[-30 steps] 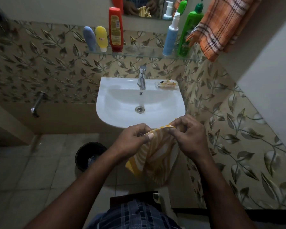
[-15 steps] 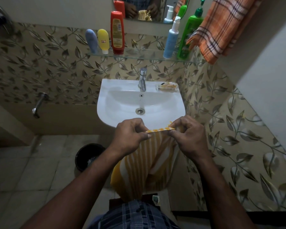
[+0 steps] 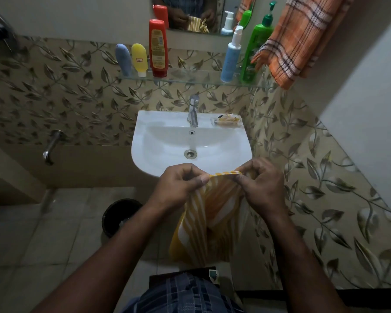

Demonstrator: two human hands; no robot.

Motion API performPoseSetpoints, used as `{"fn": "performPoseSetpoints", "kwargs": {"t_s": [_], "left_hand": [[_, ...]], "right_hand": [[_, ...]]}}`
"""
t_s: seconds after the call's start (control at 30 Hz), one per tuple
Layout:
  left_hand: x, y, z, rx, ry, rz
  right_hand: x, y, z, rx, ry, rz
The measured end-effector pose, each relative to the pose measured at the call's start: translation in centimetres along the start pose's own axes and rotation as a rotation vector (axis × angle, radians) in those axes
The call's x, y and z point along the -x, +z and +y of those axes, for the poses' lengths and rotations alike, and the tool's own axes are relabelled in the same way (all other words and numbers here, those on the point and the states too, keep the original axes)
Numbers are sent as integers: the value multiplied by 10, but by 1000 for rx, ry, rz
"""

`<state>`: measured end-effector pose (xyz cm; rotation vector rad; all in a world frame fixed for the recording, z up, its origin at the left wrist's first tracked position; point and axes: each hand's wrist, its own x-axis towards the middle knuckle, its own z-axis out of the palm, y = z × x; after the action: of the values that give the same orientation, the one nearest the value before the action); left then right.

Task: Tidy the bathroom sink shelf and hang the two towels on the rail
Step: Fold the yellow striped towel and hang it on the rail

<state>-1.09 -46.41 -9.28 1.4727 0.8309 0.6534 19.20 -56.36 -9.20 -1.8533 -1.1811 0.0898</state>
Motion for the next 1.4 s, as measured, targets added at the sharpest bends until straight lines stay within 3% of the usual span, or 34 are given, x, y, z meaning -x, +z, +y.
{"fn": "performPoseSetpoints", "kwargs": {"t_s": [0.47, 0.57, 0.7, 0.8, 1.17, 1.4], "left_hand": [[-3, 6, 3, -378, 170, 221], [-4, 5, 5, -503, 276, 203], [-7, 3, 9, -643, 401, 100], [-6, 5, 11, -633, 439, 18], [-1, -2, 4, -533, 346, 38], [-5, -15, -5, -519, 84, -113]], "right_hand": [[3, 9, 0, 15, -6, -19], [1, 7, 0, -23, -12, -87], [4, 6, -9, -71, -152, -267], [6, 13, -17, -111, -178, -289], [4, 10, -5, -27, -161, -192], [4, 7, -3, -5, -158, -81]]}}
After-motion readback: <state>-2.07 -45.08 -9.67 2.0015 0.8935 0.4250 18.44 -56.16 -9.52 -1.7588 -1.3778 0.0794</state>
